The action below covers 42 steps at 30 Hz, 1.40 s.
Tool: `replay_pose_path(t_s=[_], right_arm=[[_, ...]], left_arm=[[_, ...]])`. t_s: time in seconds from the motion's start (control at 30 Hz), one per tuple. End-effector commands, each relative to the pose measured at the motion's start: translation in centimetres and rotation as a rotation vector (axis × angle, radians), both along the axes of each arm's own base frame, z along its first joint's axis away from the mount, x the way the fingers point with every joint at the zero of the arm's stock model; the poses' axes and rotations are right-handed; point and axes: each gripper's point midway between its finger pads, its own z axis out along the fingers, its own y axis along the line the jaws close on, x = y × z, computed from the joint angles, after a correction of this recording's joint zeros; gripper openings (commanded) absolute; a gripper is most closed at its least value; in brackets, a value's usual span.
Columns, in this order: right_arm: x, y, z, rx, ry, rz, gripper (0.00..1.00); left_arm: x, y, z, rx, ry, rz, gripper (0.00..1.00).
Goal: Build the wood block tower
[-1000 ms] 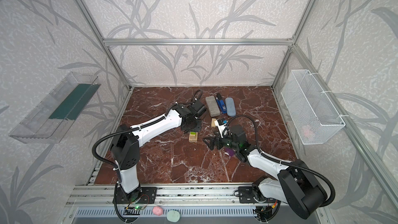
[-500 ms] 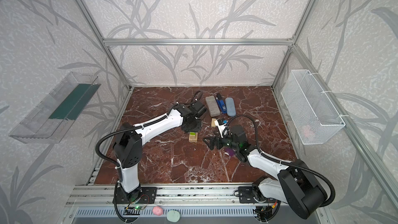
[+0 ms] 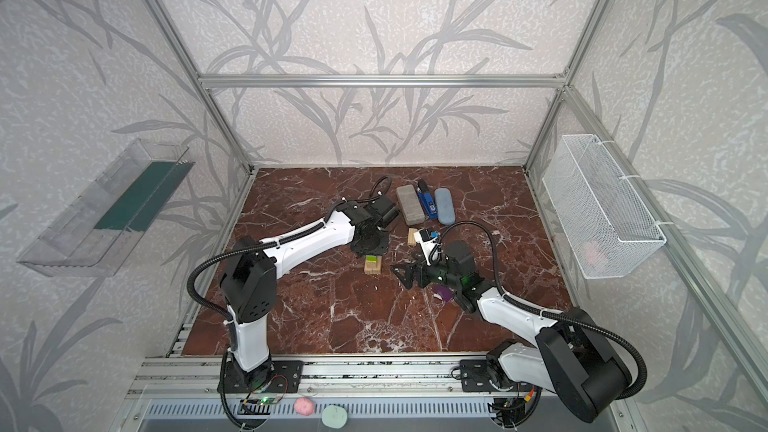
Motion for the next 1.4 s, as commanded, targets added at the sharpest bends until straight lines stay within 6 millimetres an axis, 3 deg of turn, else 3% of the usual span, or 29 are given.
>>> replay_pose_path(t_s=[0.0,0.4,0.87,1.37], right_arm=[[-0.10,0.02,0.46,0.017,-0.022,0.007,0.99],[-0.10,0.01,0.57,0.018,-0.025,0.007,0.99],[-0.17,-0.02,0.63,0.019,-0.028,0.008,0.99],[-0.17,-0.08,0.81,0.020,-0.034,0.005,0.99]], left_arm=[[0.01,0.92,-0.27,0.047,0.010,0.001,0.03],[-0.12,0.91,-0.68,0.048,0.021,0.005,0.07],[-0.13,0.97,-0.89,0.053,0.025,0.006,0.24],[-0.25,0.86,-1.18,0.051,0.037,0.006,0.34]])
